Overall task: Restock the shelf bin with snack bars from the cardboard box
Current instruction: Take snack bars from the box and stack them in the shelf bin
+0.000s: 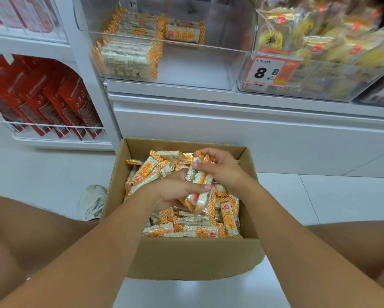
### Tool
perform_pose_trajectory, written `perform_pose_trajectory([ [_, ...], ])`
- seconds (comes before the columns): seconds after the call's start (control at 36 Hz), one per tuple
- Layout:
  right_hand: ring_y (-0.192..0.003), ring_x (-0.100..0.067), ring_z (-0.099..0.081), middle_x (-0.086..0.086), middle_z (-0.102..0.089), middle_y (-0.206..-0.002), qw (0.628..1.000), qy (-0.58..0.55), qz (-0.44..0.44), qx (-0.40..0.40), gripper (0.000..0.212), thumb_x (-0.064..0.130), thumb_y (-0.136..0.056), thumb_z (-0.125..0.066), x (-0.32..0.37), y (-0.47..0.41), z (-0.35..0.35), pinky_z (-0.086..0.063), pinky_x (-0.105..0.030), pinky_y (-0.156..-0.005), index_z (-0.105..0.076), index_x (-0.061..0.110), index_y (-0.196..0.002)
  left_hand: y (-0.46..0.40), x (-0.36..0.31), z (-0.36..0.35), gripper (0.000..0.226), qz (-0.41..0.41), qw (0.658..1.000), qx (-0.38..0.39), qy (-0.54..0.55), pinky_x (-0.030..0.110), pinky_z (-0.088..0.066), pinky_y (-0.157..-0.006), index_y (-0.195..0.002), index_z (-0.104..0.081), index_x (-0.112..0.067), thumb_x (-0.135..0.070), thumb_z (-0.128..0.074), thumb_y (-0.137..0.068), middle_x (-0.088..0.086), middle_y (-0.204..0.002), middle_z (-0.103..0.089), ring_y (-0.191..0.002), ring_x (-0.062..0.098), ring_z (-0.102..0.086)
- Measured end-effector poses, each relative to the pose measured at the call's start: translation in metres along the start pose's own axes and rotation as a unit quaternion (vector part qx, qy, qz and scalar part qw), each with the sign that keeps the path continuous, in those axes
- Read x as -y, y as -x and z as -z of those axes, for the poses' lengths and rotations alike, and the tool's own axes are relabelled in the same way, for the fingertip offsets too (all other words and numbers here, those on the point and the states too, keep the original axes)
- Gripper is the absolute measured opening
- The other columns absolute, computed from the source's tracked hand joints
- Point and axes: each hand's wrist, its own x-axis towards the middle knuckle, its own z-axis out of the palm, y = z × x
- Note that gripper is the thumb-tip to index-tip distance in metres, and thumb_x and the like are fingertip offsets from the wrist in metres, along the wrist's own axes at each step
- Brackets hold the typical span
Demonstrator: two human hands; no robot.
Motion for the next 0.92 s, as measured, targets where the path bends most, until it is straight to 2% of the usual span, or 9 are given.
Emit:
perform_pose_trajectory([
  [0.08,-0.087,-0.016,-0.061,0.002,-0.068,-0.095,0.998,-0.055,-0.009,-0.035,0.028,0.026,-0.078,-0.078,0.001,0.001,-0.005,-0.048,-0.037,-0.083,-0.072,0.026,-0.106,0.005,0.002,0.004,0.095,0.015,0.991,0.020,0.130,0.051,-0.056,-0.091,-0.149,-0.028,-0.025,-0.019,-0.081,-0.071,0.004,-0.114,-0.072,-0.090,0.025,-0.070],
  [0.19,-0.082,-0.022,-0.053,-0.001,-0.062,-0.089,0.995,-0.081,-0.005,-0.057,0.019,0.033,-0.076,-0.067,0.004,0.003,-0.007,-0.045,-0.041,-0.076,-0.067,0.037,-0.094,0.009,-0.002,0.010,0.114,0.021,0.987,0.029,0.159,0.054,-0.055,-0.094,-0.157,-0.017,-0.036,-0.014,-0.083,-0.067,0.009,-0.117,-0.064,-0.092,0.027,-0.067],
  [0.33,-0.074,-0.014,-0.053,0.001,-0.058,-0.085,0.988,-0.083,0.016,-0.126,0.016,0.023,-0.092,-0.057,0.019,0.004,-0.010,-0.046,-0.031,-0.072,-0.061,0.029,-0.106,0.010,-0.017,0.006,0.120,0.006,0.989,0.024,0.147,0.057,-0.058,-0.084,-0.159,-0.011,-0.035,-0.004,-0.082,-0.067,0.007,-0.093,-0.075,-0.083,0.026,-0.071],
  [0.44,-0.048,-0.003,-0.037,0.007,-0.047,-0.068,0.959,-0.137,0.027,-0.245,0.019,0.012,-0.099,-0.047,0.036,0.004,-0.014,-0.035,-0.022,-0.048,-0.063,0.018,-0.108,0.015,-0.027,-0.001,0.103,-0.003,0.987,0.074,0.146,0.064,-0.055,-0.085,-0.158,-0.018,-0.017,-0.009,-0.082,-0.078,0.015,-0.111,-0.074,-0.105,0.033,-0.070],
  [0.53,-0.058,-0.010,-0.043,0.003,-0.048,-0.068,0.949,-0.180,0.023,-0.259,0.017,0.013,-0.098,-0.050,0.050,0.006,-0.015,-0.037,-0.027,-0.058,-0.065,0.020,-0.097,0.021,-0.033,-0.003,0.091,-0.011,0.980,0.068,0.185,0.059,-0.058,-0.081,-0.151,-0.029,-0.027,-0.020,-0.081,-0.076,0.016,-0.116,-0.072,-0.107,0.041,-0.069],
  [0.64,-0.070,-0.011,-0.048,0.004,-0.054,-0.075,0.939,-0.206,0.023,-0.274,0.009,0.018,-0.096,-0.058,0.054,0.008,-0.011,-0.042,-0.027,-0.068,-0.065,0.016,-0.090,0.027,-0.039,-0.005,0.068,-0.065,0.975,-0.013,0.212,0.030,-0.060,-0.055,-0.136,-0.053,-0.034,-0.033,-0.078,-0.072,0.007,-0.134,-0.060,-0.083,0.029,-0.074],
  [0.78,-0.061,-0.013,-0.038,0.004,-0.043,-0.064,0.920,-0.206,-0.006,-0.334,0.022,0.021,-0.100,-0.054,0.044,0.008,-0.017,-0.036,-0.029,-0.061,-0.053,0.017,-0.079,0.029,-0.046,-0.012,0.057,-0.085,0.970,-0.082,0.212,0.039,-0.061,-0.073,-0.123,-0.066,-0.023,-0.064,-0.065,-0.084,0.008,-0.129,-0.059,-0.098,0.025,-0.069],
  [0.83,-0.059,-0.012,-0.037,0.005,-0.044,-0.065,0.909,-0.203,-0.016,-0.363,0.026,0.025,-0.102,-0.052,0.041,0.009,-0.022,-0.034,-0.029,-0.060,-0.050,0.017,-0.078,0.027,-0.048,-0.023,0.051,-0.106,0.969,-0.156,0.162,0.043,-0.058,-0.080,-0.117,-0.066,-0.026,-0.066,-0.064,-0.084,-0.005,-0.124,-0.060,-0.106,0.018,-0.063],
  [0.92,-0.062,-0.012,-0.044,0.003,-0.052,-0.073,0.897,-0.227,-0.039,-0.378,0.022,0.028,-0.104,-0.048,0.043,0.009,-0.028,-0.037,-0.029,-0.060,-0.054,0.015,-0.088,0.023,-0.045,-0.040,0.040,-0.166,0.939,-0.291,0.081,0.029,-0.045,-0.069,-0.105,-0.066,-0.027,-0.059,-0.071,-0.082,-0.012,-0.108,-0.065,-0.095,0.007,-0.061],
])
